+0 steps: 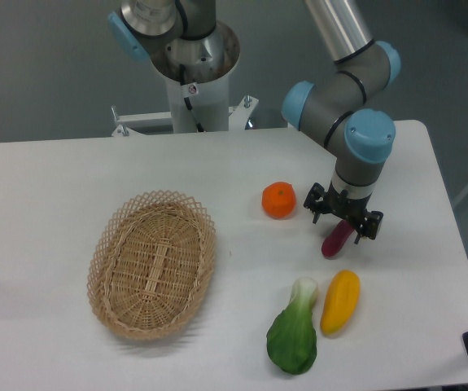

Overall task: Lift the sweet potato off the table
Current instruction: 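Close the gripper around the purple sweet potato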

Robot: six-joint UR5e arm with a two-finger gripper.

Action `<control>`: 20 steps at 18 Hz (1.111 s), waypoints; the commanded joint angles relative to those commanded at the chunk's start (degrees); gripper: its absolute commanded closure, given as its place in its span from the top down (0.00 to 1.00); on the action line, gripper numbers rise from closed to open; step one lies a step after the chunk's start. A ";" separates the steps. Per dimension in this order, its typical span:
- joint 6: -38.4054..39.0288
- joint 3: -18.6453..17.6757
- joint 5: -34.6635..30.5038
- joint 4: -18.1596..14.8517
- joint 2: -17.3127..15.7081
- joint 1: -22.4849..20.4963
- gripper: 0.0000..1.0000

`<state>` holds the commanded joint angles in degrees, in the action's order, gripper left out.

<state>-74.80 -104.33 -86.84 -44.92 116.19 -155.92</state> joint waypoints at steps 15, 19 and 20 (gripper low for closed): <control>-0.26 -0.44 -2.19 2.64 1.06 0.62 0.90; -0.26 -0.35 -2.29 2.64 1.06 0.62 0.90; -0.26 -0.26 -2.29 2.73 1.15 0.62 0.86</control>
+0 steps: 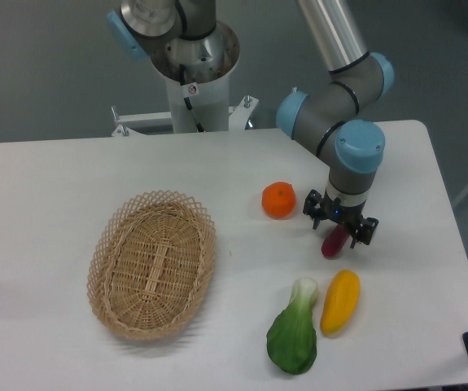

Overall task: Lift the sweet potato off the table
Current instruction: 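Close the gripper around the purple sweet potato, then lift the held sweet potato up off the table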

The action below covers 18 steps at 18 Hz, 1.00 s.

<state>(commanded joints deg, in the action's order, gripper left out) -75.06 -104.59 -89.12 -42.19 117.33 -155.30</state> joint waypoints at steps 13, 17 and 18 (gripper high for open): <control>-1.58 1.58 0.17 0.18 -0.88 -0.18 0.36; -1.85 5.53 1.05 -1.92 -2.98 0.00 0.36; -1.85 6.32 1.40 -2.98 -3.68 0.17 0.36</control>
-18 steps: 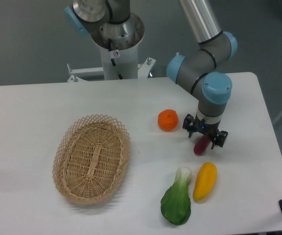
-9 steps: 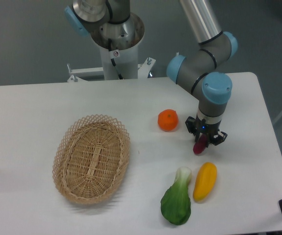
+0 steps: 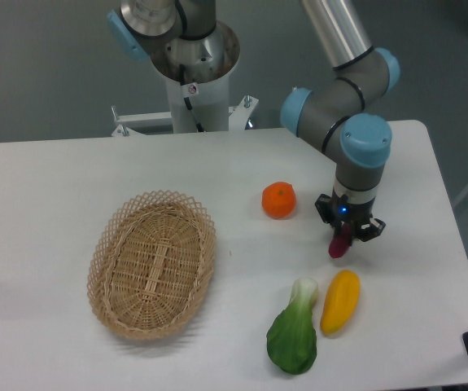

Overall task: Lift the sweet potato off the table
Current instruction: 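Lift the held sweet potato up off the table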

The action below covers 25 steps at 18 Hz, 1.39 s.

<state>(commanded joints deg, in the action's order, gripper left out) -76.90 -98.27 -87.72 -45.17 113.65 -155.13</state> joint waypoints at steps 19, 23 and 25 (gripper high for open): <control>15.21 7.48 16.35 -7.13 -10.03 1.23 0.36; 15.73 7.83 16.35 -7.13 -10.03 1.32 0.36; 15.73 7.74 16.35 -7.13 -10.03 1.32 0.36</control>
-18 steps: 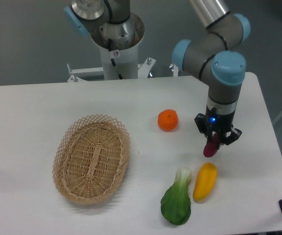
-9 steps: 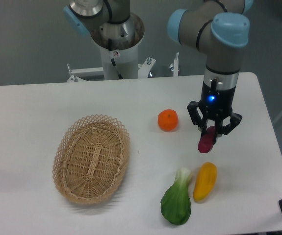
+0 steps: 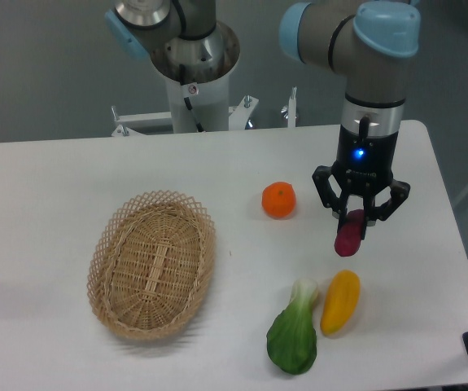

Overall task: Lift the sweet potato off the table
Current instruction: 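Lift the held sweet potato up off the table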

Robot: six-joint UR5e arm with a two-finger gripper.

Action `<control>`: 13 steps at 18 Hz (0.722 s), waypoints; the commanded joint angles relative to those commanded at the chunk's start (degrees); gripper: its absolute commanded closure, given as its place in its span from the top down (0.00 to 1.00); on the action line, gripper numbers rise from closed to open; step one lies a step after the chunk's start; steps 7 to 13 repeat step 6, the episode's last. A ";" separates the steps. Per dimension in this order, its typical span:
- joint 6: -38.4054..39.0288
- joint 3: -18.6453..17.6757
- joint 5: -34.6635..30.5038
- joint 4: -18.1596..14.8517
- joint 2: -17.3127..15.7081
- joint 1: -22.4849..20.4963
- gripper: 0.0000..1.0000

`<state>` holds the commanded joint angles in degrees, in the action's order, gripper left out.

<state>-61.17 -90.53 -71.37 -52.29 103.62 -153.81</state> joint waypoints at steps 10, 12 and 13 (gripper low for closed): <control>0.26 -0.09 0.00 0.00 -0.18 0.17 0.36; 0.26 -0.09 0.00 0.00 -0.18 0.17 0.36; 0.26 -0.09 0.00 0.00 -0.18 0.17 0.36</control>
